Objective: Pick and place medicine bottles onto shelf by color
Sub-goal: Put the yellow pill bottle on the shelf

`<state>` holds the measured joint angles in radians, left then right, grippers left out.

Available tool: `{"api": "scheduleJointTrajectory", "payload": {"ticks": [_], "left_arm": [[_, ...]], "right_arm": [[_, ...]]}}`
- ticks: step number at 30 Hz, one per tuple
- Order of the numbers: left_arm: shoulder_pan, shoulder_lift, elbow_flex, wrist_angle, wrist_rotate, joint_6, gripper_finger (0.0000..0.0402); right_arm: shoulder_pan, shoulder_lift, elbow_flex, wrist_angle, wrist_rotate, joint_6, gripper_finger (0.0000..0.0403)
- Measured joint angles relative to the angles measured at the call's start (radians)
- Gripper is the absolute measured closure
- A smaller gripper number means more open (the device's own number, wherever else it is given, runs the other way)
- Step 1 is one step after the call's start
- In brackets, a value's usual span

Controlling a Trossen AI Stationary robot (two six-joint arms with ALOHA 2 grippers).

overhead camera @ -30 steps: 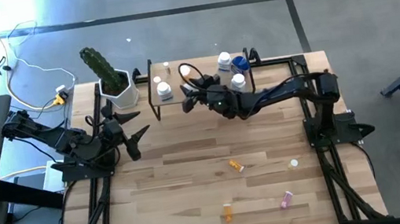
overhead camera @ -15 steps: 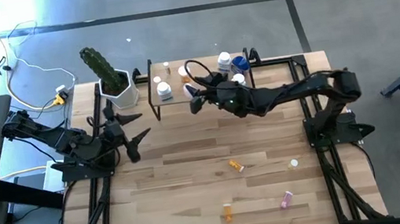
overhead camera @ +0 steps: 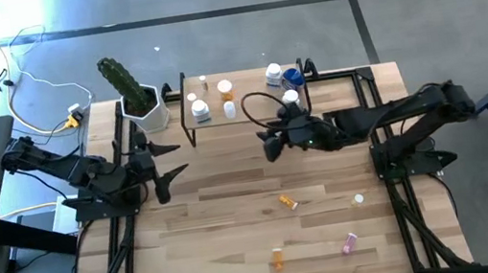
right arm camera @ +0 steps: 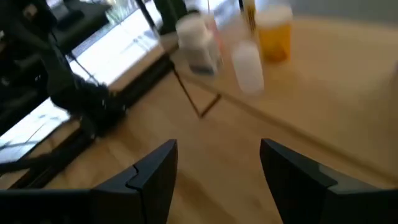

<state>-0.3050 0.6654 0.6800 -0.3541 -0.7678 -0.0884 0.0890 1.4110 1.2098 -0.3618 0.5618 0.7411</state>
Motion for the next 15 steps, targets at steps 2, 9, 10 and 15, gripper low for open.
{"api": "scheduleJointTrajectory", "payload": {"ticks": [2,9,10,15], "left_arm": [[0.025,0.0,0.0,0.0,0.038,-0.016,0.0154],[0.104,0.0,0.0,0.001,0.107,-0.024,0.0154],[0.113,0.0,0.0,0.002,0.113,-0.024,0.0154],[0.151,0.0,0.0,0.004,0.139,-0.032,0.0154]], "right_arm": [[0.015,-0.025,0.0,-0.076,-0.037,0.073,0.0183],[0.062,-0.05,0.0,-0.339,-0.214,0.282,0.0183],[0.069,-0.05,0.0,-0.376,-0.243,0.302,0.0182],[0.12,-0.05,0.0,-0.558,-0.356,0.362,0.0183]]}}
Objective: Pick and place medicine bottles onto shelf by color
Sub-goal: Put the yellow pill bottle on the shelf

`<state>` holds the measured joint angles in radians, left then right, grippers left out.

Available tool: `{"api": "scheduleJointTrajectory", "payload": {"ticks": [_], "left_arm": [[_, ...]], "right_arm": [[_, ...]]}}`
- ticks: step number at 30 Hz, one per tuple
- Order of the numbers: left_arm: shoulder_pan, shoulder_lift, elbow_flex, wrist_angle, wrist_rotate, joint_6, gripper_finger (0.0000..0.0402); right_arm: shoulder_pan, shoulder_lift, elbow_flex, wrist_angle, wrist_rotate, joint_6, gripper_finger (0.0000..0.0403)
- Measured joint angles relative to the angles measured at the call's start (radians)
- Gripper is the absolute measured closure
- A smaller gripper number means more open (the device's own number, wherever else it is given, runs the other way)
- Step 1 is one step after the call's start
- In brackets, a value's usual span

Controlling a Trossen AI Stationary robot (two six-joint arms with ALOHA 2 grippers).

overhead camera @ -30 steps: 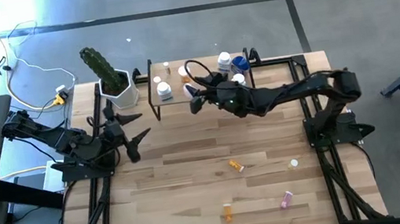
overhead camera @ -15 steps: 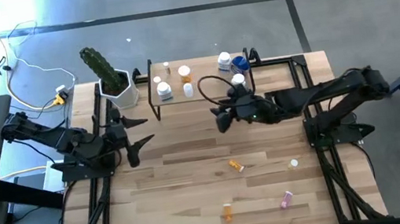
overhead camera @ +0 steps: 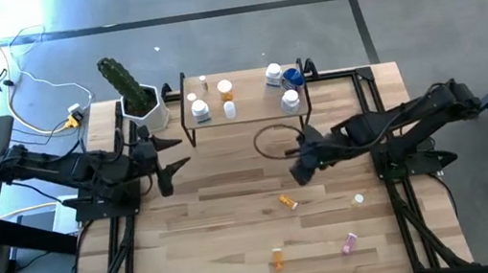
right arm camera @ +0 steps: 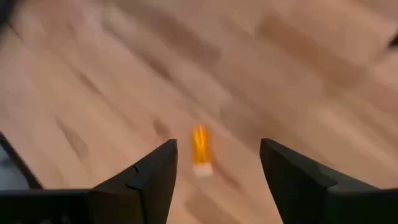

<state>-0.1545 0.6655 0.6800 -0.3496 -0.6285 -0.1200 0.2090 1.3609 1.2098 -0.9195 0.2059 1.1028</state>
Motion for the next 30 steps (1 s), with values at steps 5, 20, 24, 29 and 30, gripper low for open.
{"api": "scheduleJointTrajectory", "payload": {"ticks": [5,20,24,29,30], "left_arm": [[0.023,-0.001,0.0,0.01,0.0,-0.057,0.0154],[0.044,-0.001,0.0,0.012,-0.037,-0.2,0.0154],[0.043,-0.001,0.0,0.012,-0.014,-0.208,0.0154],[0.043,-0.001,0.0,0.011,-0.007,-0.246,0.0154],[0.043,-0.001,0.0,0.011,-0.007,-0.248,0.0154]], "right_arm": [[0.052,0.0,0.0,-0.1,-0.112,-0.002,0.0183],[0.241,0.0,-0.033,-0.354,-0.137,-0.006,0.0183],[0.282,0.0,-0.087,-0.355,-0.175,0.024,0.0183],[0.329,0.0,-0.167,-0.35,-0.217,0.112,0.0183],[0.338,0.0,-0.182,-0.348,-0.226,0.134,0.0183]]}}
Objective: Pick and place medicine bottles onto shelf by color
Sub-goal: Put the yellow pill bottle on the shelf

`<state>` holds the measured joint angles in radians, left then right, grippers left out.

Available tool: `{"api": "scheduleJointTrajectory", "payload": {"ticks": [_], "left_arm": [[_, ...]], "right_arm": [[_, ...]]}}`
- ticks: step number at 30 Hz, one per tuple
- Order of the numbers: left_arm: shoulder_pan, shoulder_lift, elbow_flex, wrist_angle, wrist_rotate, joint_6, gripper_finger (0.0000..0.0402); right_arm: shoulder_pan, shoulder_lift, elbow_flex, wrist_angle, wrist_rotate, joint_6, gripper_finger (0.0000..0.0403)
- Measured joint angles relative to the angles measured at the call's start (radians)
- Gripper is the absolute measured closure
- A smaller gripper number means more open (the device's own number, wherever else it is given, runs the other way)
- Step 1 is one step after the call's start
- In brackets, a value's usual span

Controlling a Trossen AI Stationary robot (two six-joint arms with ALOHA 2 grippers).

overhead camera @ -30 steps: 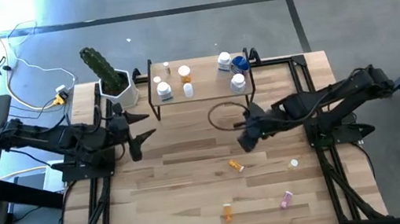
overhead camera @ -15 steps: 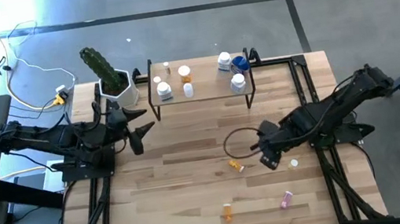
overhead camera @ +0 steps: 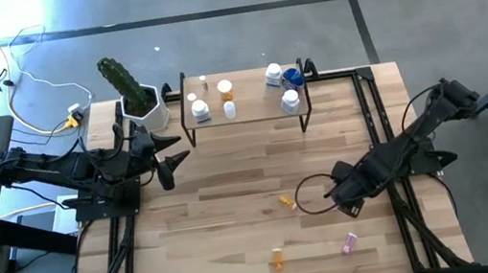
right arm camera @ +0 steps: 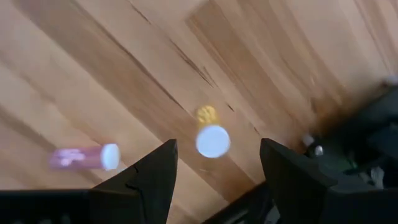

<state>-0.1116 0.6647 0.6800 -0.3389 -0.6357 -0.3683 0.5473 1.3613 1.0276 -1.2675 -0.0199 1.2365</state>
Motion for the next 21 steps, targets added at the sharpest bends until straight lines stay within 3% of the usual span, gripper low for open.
{"api": "scheduleJointTrajectory", "payload": {"ticks": [11,21], "left_arm": [[0.0,0.0,0.0,0.0,-0.001,-0.023,0.0154],[0.0,0.001,0.0,0.0,-0.004,-0.026,0.0154]], "right_arm": [[0.041,0.0,-0.135,0.098,-0.02,0.177,0.0183],[0.045,0.0,-0.16,0.154,-0.045,0.204,0.0183]]}}
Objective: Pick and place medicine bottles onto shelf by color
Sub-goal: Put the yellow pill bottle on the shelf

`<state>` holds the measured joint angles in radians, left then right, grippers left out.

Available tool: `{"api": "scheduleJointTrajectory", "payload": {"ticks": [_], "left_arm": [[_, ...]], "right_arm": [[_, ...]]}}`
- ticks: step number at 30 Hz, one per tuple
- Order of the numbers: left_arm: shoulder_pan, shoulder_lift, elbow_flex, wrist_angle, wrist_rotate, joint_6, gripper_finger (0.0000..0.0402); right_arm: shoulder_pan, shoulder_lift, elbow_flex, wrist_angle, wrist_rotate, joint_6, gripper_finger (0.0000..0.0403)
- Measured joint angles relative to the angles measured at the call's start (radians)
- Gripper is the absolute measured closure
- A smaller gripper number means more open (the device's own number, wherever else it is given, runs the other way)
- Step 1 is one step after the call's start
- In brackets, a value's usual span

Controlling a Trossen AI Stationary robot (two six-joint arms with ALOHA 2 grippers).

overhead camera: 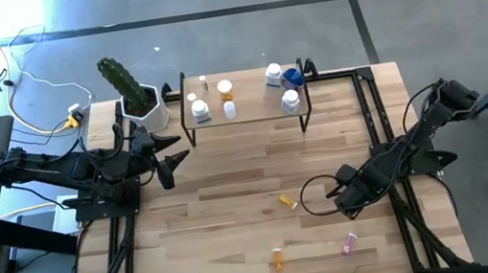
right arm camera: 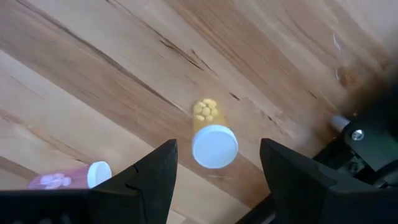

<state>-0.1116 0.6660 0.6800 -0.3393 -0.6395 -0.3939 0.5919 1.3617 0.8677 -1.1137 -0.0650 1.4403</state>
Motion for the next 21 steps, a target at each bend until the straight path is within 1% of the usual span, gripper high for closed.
{"api": "scheduleJointTrajectory", "payload": {"ticks": [5,21], "left_arm": [[0.0,0.019,0.0,0.0,0.0,0.0,0.0154],[0.0,0.134,0.0,0.0,0.003,0.0,0.0154]], "right_arm": [[0.0,0.0,0.0,0.001,0.005,0.013,0.0183],[0.006,0.0,0.0,0.009,0.007,0.089,0.0183]]}}
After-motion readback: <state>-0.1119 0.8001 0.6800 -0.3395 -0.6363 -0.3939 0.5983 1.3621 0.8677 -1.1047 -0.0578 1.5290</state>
